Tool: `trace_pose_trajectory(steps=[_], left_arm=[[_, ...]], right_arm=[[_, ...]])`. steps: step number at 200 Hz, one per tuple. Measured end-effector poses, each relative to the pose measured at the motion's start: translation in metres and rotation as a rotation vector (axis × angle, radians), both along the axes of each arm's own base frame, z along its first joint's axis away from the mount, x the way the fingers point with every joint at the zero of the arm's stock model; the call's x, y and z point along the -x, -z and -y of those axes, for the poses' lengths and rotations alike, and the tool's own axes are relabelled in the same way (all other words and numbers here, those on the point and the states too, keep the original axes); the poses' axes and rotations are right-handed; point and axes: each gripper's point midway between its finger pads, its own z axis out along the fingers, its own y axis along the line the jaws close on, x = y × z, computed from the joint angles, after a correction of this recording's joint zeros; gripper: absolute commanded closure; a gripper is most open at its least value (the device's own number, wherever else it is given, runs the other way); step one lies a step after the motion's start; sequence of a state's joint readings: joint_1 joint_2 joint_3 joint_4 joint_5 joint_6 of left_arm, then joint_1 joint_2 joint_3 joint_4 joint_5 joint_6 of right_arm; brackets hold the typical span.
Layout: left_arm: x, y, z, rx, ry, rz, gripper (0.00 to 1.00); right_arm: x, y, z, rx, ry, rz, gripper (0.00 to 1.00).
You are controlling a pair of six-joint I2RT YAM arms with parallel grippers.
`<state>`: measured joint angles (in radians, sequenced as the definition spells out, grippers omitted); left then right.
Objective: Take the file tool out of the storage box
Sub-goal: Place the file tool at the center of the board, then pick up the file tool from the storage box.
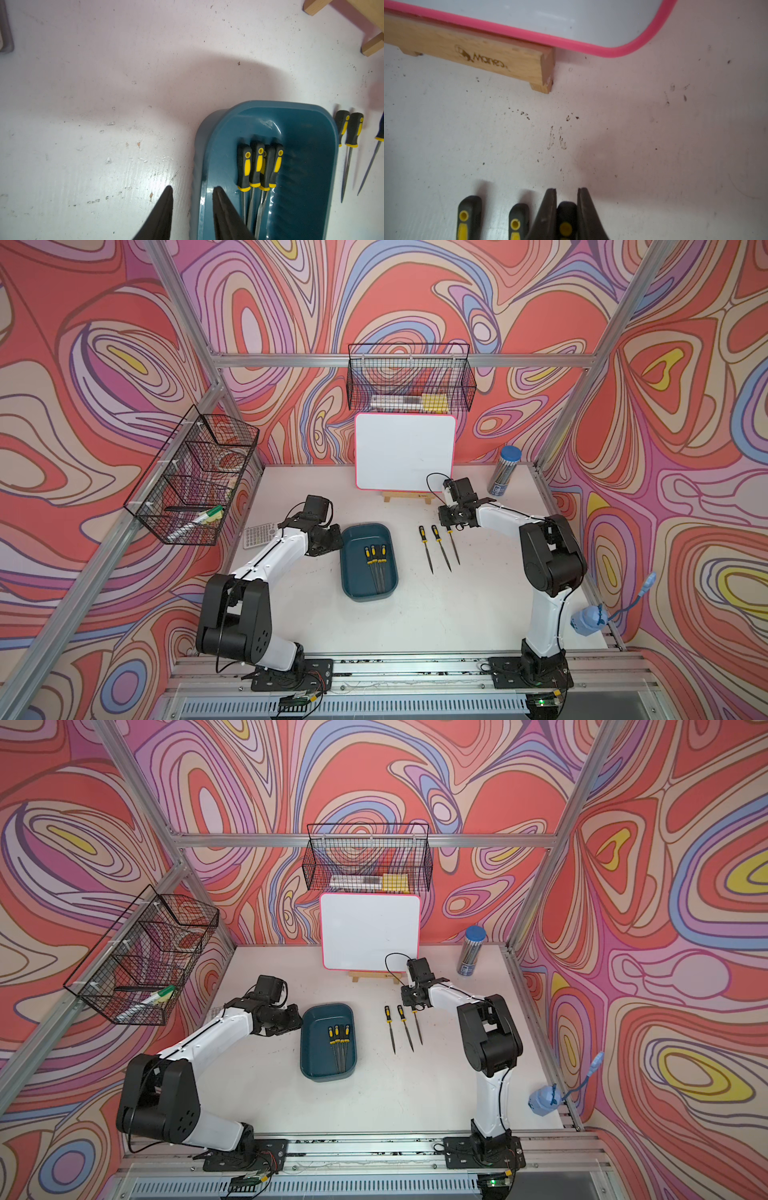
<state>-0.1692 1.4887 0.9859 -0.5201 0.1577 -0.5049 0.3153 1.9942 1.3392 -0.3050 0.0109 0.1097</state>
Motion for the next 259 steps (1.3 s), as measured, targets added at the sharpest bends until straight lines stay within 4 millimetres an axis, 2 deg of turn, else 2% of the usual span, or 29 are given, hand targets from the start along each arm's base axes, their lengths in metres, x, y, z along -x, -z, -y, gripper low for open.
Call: trace_pose_trajectory(steps=[52, 119, 138, 159, 179, 196, 212, 234, 245, 259], left_arm=[[0.0, 0.0, 0.0, 0.0, 0.0, 0.0, 0.61], [0.0, 0.0, 0.0, 0.0, 0.0, 0.0, 0.6], [0.0, 0.0, 0.0, 0.001, 0.0, -0.001, 0.61], [0.0, 0.0, 0.001, 0.004, 0.001, -0.001, 0.6], [0.0, 0.001, 0.002, 0.012, 0.002, -0.006, 0.61], [0.001, 0.003, 0.003, 0.022, -0.001, -0.016, 0.61], [0.001, 0.004, 0.004, 0.026, -0.004, -0.019, 0.61], [0.001, 0.004, 0.004, 0.028, -0.006, -0.018, 0.61], [0.001, 0.004, 0.004, 0.03, -0.006, -0.018, 0.61], [0.001, 0.004, 0.004, 0.03, -0.006, -0.018, 0.61]], right_arm=[[0.006, 0.017, 0.0, -0.003, 0.011, -0.056, 0.78], [0.01, 0.018, 0.001, -0.022, 0.036, -0.065, 0.66], [0.017, 0.009, 0.002, -0.043, 0.06, -0.058, 0.65], [0.019, -0.023, -0.008, -0.084, 0.065, 0.001, 0.64], [0.022, -0.066, -0.05, -0.129, -0.003, 0.095, 0.64], [0.034, -0.095, -0.11, -0.185, -0.112, 0.156, 0.64], [0.056, -0.109, -0.16, -0.225, -0.208, 0.171, 0.64], [0.085, -0.109, -0.217, -0.264, -0.315, 0.15, 0.64], [0.093, -0.098, -0.232, -0.266, -0.336, 0.124, 0.64], [0.1, -0.077, -0.241, -0.254, -0.343, 0.083, 0.64]])
